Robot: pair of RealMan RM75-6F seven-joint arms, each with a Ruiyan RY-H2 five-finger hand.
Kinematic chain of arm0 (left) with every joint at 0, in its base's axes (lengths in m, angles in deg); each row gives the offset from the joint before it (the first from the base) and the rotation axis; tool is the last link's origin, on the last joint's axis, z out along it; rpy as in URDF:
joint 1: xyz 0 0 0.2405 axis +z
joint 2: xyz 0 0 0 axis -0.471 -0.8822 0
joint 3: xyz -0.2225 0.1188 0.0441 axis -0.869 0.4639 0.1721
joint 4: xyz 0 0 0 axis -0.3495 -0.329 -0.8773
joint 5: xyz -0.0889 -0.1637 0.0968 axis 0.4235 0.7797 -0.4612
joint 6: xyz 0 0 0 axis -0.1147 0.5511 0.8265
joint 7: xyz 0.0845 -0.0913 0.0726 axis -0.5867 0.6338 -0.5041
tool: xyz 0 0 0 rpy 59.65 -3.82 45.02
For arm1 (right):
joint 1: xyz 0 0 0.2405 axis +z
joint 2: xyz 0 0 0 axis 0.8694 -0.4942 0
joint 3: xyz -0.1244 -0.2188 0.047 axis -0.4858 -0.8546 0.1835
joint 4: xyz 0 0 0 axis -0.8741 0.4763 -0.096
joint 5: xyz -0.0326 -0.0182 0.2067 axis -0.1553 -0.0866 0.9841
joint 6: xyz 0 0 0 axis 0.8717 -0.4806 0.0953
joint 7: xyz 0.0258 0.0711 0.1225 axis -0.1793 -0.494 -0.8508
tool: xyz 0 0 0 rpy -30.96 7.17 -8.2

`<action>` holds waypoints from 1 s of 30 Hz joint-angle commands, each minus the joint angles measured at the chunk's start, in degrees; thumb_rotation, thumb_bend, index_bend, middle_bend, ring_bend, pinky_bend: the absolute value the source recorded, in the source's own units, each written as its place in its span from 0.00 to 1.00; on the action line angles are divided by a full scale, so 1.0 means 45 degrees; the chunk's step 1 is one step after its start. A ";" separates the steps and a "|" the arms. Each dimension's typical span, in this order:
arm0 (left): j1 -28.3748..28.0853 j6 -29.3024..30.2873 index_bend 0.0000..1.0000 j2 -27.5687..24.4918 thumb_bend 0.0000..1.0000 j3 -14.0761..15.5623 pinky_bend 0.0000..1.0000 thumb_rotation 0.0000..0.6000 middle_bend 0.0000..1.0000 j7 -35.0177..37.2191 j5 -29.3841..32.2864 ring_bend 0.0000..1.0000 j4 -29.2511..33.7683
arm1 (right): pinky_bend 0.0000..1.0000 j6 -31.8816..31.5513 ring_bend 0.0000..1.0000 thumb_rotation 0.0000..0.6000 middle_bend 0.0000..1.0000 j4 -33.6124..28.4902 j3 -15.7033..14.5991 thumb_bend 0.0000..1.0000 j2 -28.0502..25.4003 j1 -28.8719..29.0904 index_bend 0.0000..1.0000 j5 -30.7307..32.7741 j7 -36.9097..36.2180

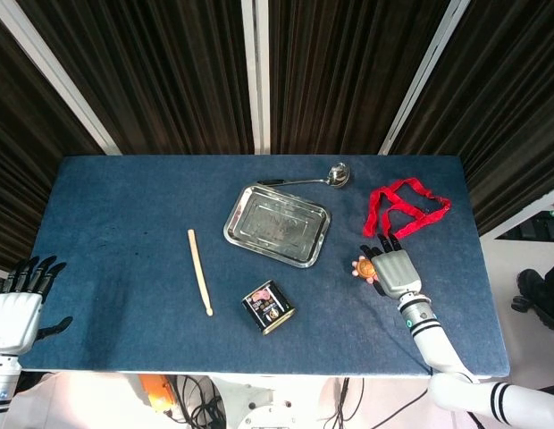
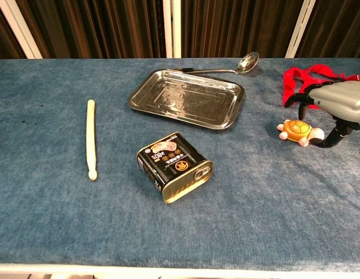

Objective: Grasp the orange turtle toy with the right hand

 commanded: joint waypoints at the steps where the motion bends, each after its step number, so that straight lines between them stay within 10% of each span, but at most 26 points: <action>1: 0.0000 0.0037 0.15 0.0039 0.11 0.0003 0.04 1.00 0.08 0.0131 -0.0045 0.00 -0.0112 | 0.00 -0.0098 0.07 1.00 0.38 0.0135 -0.0064 0.26 0.0127 0.0072 0.29 -0.0060 0.0021; 8: 0.0018 0.0356 0.16 0.0204 0.11 0.0002 0.04 1.00 0.09 0.0373 -0.0354 0.00 -0.0480 | 0.00 -0.0352 0.15 1.00 0.49 0.0654 -0.0312 0.28 0.0583 0.0182 0.40 -0.0120 0.0268; 21: 0.0039 0.0298 0.16 0.0243 0.12 0.0030 0.04 1.00 0.09 0.0399 -0.0295 0.00 -0.0557 | 0.05 -0.1440 0.45 1.00 0.83 0.2183 -0.0681 0.43 0.1550 -0.0097 0.95 -0.1761 -0.0875; 30: 0.0022 0.0239 0.16 0.0224 0.11 0.0044 0.04 1.00 0.09 0.0302 -0.0287 0.00 -0.0473 | 0.00 -0.0911 0.03 1.00 0.25 0.1066 -0.0765 0.10 0.0412 -0.0218 0.16 -0.1514 -0.1150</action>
